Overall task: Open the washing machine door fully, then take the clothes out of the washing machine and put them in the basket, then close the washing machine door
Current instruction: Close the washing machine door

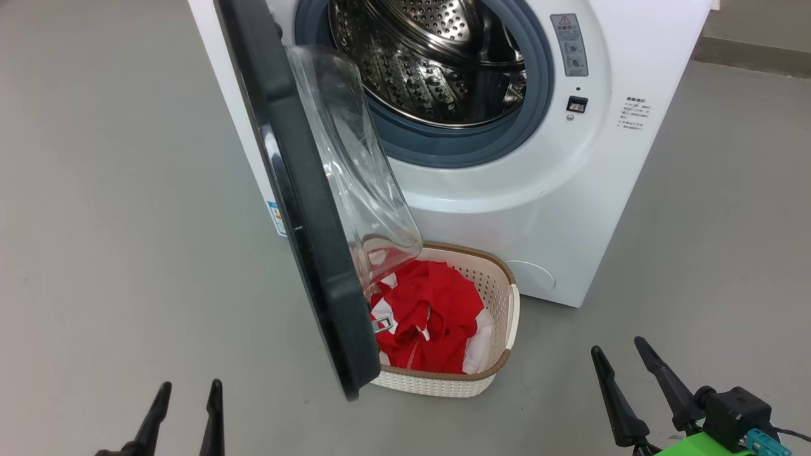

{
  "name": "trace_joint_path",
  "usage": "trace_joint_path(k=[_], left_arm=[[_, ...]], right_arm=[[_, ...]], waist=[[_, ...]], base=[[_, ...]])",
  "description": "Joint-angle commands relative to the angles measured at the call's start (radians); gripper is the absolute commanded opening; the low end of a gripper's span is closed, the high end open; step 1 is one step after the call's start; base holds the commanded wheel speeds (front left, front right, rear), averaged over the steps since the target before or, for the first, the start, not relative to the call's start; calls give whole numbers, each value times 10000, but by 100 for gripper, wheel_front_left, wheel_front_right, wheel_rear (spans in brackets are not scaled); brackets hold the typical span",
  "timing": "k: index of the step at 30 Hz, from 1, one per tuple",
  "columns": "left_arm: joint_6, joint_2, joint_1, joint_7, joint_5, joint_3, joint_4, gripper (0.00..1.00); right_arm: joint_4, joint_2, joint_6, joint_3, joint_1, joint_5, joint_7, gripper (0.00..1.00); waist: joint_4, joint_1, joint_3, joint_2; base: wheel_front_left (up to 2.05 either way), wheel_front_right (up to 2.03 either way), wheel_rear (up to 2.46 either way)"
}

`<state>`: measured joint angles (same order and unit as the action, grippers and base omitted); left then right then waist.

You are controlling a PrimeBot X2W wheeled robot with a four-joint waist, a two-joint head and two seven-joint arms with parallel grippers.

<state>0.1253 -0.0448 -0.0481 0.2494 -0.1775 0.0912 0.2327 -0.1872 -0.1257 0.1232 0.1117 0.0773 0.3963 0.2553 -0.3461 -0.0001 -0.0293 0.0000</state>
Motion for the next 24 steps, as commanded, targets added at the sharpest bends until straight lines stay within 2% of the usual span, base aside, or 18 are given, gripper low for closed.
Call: trace_joint_path(k=[1, 4, 6, 7, 8, 9, 13, 17, 21, 24], left_arm=[[54, -56, 147, 124, -61, 280, -297, 100], [54, -55, 186, 124, -67, 268, -320, 100], [54, -55, 229, 124, -122, 275, -351, 47], [54, -55, 258, 124, -205, 279, -391, 32], [54, -55, 294, 124, -301, 282, -450, 6], [54, -55, 333, 124, -429, 285, -521, 0], [54, -55, 569, 124, -1181, 199, -941, 0], [54, -321, 986, 124, -3345, 152, -1555, 0], [54, -451, 1334, 124, -6594, 348, -1804, 0], [54, -933, 1482, 124, -9214, 236, -1828, 0]], right_arm=[[227, -132, 75, 209, -279, -99, 65, 100], [222, -132, 75, 192, -291, -97, 65, 100], [228, -126, 75, 185, -291, -95, 65, 100], [229, -123, 75, 181, -289, -95, 65, 100], [230, -121, 75, 178, -289, -94, 65, 100], [229, -118, 75, 175, -288, -93, 65, 100], [235, -106, 75, 169, -285, -93, 65, 100], [240, -100, 75, 157, -325, -107, 65, 100], [244, -101, 75, 157, -359, -111, 65, 100], [249, -95, 75, 160, -359, -109, 65, 100]], waist=[[-3, 1, -5, 0], [-6, 1, -6, 0], [-5, 1, -1, 0], [-4, 1, 1, 0], [-3, 1, -1, 0], [-3, 1, 6, 0], [-3, 1, -2, 0], [13, 1, -60, 0], [59, 1, -94, 0], [114, 1, -110, 0]], base=[[0, 0, 0], [0, 0, 0], [0, 0, 0], [0, 0, 0], [0, 0, 0], [0, 0, 0], [0, 0, 0], [0, 0, 0], [0, 0, 0], [0, 0, 0]])
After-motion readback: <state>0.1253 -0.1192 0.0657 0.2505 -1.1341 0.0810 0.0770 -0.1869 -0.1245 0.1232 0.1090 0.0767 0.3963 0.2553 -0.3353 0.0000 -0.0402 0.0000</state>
